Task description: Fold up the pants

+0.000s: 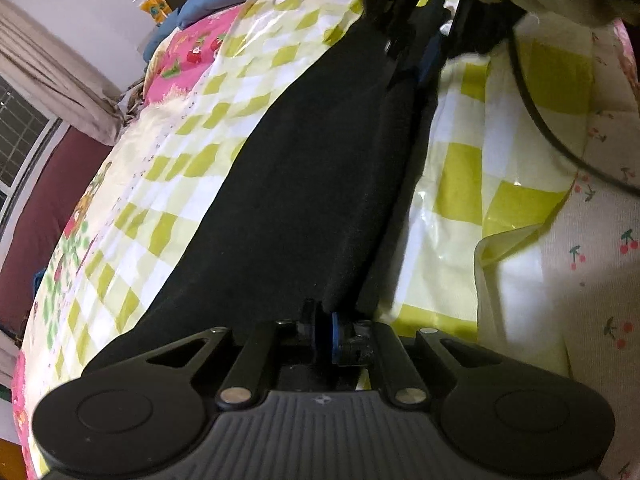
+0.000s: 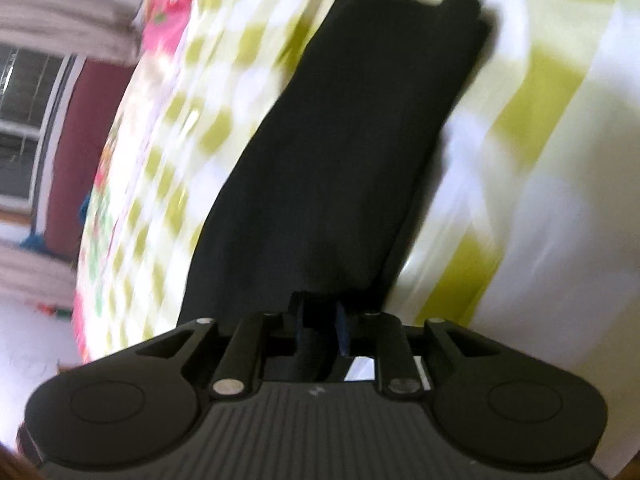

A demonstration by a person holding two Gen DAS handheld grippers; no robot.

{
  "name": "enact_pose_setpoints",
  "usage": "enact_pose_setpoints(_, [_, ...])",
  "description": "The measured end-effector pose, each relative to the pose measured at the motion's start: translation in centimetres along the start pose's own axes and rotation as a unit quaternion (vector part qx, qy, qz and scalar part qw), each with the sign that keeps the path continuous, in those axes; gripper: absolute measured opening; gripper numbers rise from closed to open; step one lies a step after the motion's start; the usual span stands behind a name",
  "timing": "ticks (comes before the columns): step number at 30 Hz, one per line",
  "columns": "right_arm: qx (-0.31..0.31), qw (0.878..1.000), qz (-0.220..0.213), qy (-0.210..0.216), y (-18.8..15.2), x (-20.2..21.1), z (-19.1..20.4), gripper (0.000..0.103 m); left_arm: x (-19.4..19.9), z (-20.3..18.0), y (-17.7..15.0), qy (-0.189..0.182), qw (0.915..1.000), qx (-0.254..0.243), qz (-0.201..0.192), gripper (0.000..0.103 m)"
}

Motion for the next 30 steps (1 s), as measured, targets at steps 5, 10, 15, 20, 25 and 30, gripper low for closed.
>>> enact_pose_setpoints(5, [-0.049,0.998,-0.045,-0.020,3.5,-0.1,-1.7,0.018,-0.2,-0.4,-0.3,0.003,0.9998,-0.018,0.000,0.023])
enact_pose_setpoints(10, [-0.028,0.996,-0.081,-0.027,4.6,1.2,-1.8,0.018,0.2,-0.1,0.1,0.003,0.9999,-0.008,0.005,0.028])
enact_pose_setpoints(15, [-0.014,0.998,-0.063,-0.027,5.4,0.9,-2.6,0.018,0.9,1.7,0.7,0.004,0.9996,0.026,0.005,0.035])
enact_pose_setpoints(20, [-0.029,0.998,-0.059,-0.021,5.4,2.8,-3.8,0.017,1.3,2.3,0.4,0.007,0.9994,0.031,0.010,0.039])
enact_pose_setpoints(25, [0.071,0.988,-0.108,-0.088,4.7,6.5,0.3,0.021,3.5,4.2,-1.2,0.016,0.9980,0.055,0.026,0.043])
enact_pose_setpoints(30, [0.279,0.960,0.014,0.034,-1.4,2.5,12.5,0.026,6.0,8.9,-5.5,0.083,0.9882,0.123,0.039,0.047])
Point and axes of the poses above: each gripper's, at about its wrist camera, not at the fingertips, and x roughly against the way its jaws point, z to its left, y to its top, the point moved 2 cm from there along -x, roughly the way its jaws point, and after that the axes turned 4 degrees about -y, right-handed, at the moved point
